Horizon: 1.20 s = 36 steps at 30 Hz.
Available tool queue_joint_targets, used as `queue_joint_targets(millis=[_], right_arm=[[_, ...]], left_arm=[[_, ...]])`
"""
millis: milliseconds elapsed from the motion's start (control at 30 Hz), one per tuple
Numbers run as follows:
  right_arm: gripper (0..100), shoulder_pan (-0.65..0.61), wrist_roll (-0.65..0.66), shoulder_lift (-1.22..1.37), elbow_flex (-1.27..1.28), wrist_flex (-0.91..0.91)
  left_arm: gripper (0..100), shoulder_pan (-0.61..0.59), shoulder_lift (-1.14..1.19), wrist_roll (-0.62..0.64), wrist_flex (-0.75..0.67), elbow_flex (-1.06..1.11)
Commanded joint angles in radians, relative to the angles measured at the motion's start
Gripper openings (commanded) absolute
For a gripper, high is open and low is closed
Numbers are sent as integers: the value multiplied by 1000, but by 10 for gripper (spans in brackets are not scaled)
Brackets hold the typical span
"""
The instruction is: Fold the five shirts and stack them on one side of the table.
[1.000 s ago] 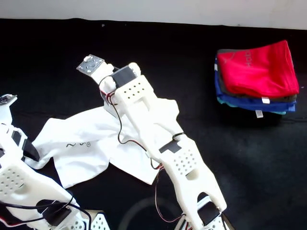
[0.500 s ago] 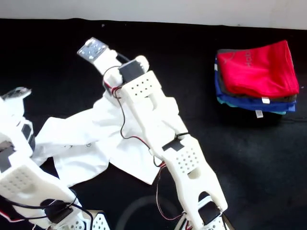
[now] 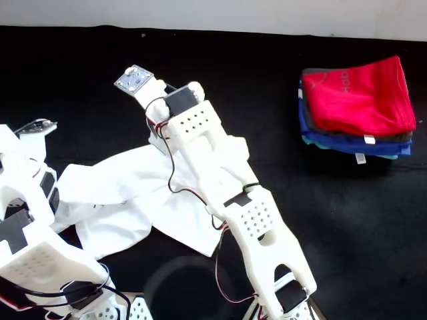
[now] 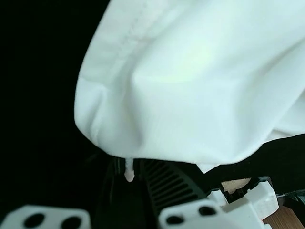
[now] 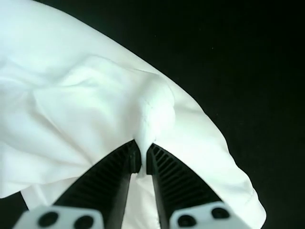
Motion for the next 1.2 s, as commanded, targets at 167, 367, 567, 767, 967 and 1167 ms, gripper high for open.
queue_joint_targets(millis=[167,367,567,767,967,1167], right_arm=[[211,-16,-8,36,-2,-42],[190,-16,-8,42,10,-110],[142,-8,-3,113,-1,-111],[14,39,-9,120,-170,-90],[5,99,-9,120,-495,64],[5,202,-81,16,-611,87]], left_arm=[[9,15,-51,2,-12,2],[9,10,-51,2,-12,2],[9,8,-51,3,-6,2],[9,15,-61,5,-5,2],[9,81,-64,66,43,-93],[9,174,-64,226,285,-443]])
